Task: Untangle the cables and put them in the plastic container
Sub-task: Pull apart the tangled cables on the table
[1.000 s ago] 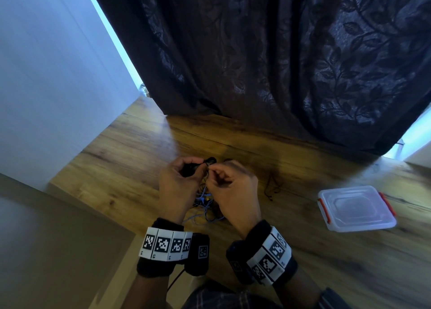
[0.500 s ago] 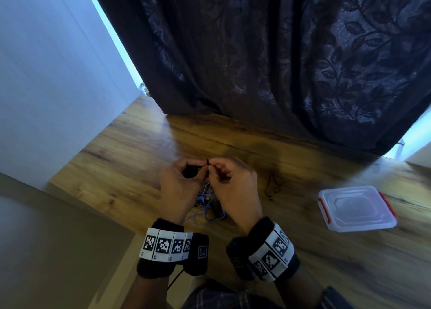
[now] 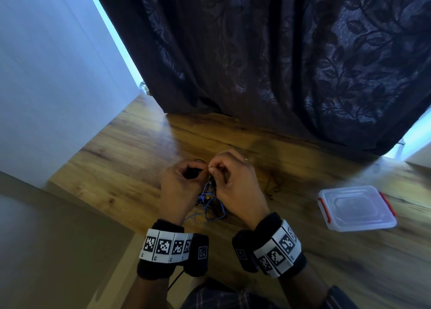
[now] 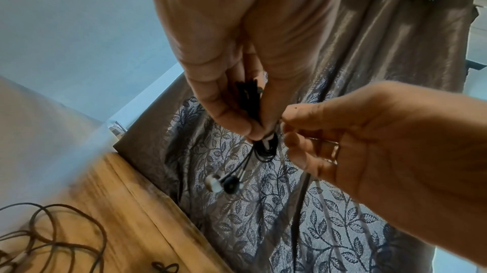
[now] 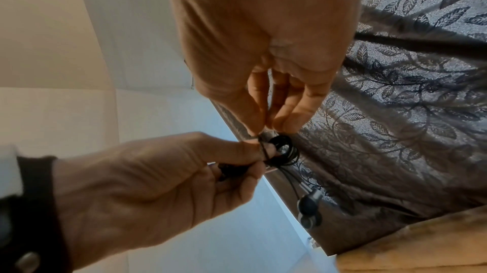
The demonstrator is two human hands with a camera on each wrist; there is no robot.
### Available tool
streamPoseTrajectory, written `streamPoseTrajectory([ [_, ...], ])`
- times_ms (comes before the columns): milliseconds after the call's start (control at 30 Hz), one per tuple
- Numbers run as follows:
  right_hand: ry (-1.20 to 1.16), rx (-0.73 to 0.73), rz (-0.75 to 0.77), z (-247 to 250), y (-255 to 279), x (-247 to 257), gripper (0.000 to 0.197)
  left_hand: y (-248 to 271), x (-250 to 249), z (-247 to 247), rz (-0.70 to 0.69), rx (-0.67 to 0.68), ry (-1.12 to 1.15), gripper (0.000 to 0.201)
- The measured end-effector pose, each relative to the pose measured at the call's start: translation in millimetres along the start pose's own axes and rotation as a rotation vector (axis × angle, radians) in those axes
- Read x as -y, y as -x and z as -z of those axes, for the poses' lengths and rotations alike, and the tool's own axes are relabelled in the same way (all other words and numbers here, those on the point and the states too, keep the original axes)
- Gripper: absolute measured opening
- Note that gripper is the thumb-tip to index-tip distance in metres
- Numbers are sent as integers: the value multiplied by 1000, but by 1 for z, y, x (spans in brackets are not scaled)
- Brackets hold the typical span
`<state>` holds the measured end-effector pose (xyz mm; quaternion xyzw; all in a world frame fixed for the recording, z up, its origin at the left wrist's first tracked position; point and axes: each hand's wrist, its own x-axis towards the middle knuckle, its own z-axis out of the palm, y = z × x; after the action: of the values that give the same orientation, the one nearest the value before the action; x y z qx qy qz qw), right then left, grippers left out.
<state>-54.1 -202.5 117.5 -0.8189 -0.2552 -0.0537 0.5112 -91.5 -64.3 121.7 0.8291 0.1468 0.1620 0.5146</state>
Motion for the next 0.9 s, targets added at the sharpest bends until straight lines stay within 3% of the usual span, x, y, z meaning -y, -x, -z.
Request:
streamPoseTrajectory([
  [500,-79,-26,-110,1,5,4,14,-3,8,7,118,162,229,16],
  [767,-32,-56,-72,-3,6,5,13,-2,4,5,9,151,-14,10],
  [900,-18,-129,-56,-5,4,1,16,-1,9,3,29,171,-6,11],
])
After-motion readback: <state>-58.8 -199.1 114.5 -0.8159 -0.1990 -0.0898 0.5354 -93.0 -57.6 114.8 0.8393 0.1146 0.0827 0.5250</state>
